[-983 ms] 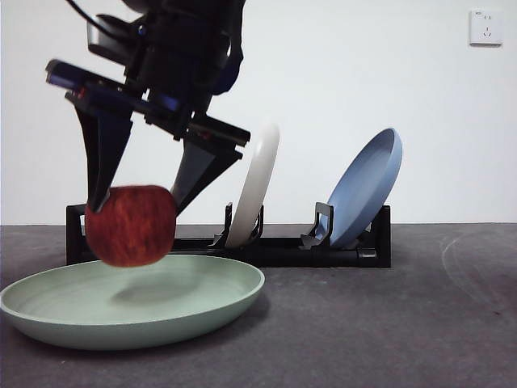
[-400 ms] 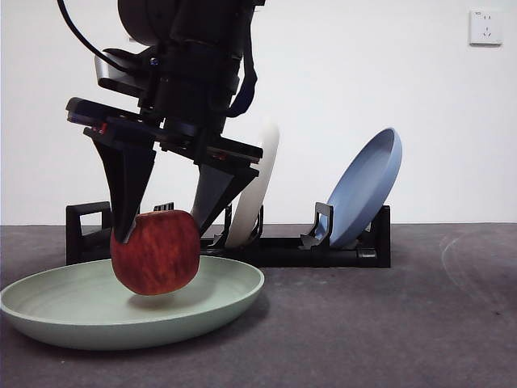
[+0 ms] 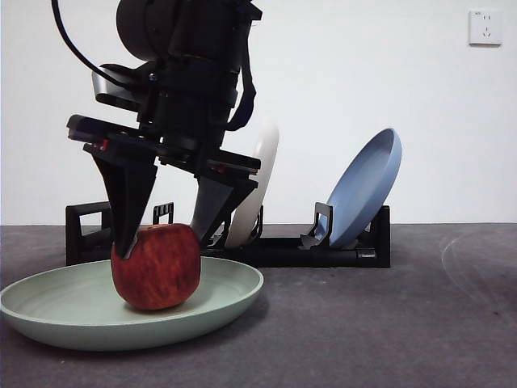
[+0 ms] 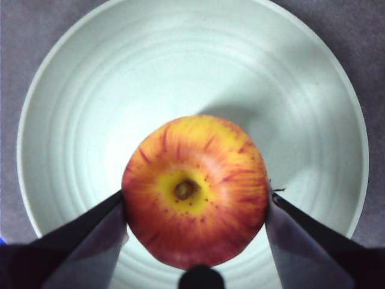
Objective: Take the green plate from the plate rack,put the plate on the table,take the apple from the table,put the apple in the plate
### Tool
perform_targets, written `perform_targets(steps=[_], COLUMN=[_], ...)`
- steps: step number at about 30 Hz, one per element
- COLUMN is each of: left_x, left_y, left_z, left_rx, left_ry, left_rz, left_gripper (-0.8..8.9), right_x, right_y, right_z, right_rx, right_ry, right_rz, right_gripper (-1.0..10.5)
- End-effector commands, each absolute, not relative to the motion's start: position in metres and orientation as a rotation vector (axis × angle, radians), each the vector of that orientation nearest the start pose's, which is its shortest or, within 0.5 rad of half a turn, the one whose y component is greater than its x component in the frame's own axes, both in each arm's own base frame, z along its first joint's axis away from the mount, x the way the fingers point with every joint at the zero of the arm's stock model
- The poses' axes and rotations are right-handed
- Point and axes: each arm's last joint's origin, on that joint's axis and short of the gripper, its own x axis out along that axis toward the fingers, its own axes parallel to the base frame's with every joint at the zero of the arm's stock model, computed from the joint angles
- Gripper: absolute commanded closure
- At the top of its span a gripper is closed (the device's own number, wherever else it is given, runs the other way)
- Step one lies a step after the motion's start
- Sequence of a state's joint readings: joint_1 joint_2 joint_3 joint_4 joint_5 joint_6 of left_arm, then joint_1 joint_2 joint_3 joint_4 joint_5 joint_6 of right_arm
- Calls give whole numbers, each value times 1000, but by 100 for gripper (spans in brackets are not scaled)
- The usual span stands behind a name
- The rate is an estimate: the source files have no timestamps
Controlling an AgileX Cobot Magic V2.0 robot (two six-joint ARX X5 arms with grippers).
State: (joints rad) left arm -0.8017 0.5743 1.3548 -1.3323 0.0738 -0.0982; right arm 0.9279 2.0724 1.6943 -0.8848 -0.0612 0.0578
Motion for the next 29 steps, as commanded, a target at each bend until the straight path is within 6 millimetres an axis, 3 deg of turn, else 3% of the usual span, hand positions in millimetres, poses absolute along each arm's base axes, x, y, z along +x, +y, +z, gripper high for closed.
perform_targets(steps=[1, 4, 7, 13, 18, 23, 29], left_x=[7, 7, 7, 7, 7, 7, 9], left_y=[-10, -10, -10, -10, -10, -10, -11], left_z=[411, 411, 411, 411, 411, 411, 411], left_rx=[112, 112, 112, 112, 112, 112, 129], left_ry=[574, 574, 574, 575, 574, 574, 572], left_rz=[-828, -828, -827, -827, -827, -827, -801], left_gripper=[530, 530, 530, 530, 530, 530, 530], right_x=[255, 256, 256, 256, 258, 259, 245], right_y=[344, 344, 344, 345, 347, 345, 320], right_z=[192, 192, 193, 197, 214, 256, 337], right_rx=[-519, -510, -502, -501, -500, -510, -546], right_ry=[1243, 1246, 1246, 1246, 1241, 1232, 1186], right_rz=[807, 793, 788, 789, 791, 801, 835], right_gripper=[768, 566, 458, 442, 442, 442, 446])
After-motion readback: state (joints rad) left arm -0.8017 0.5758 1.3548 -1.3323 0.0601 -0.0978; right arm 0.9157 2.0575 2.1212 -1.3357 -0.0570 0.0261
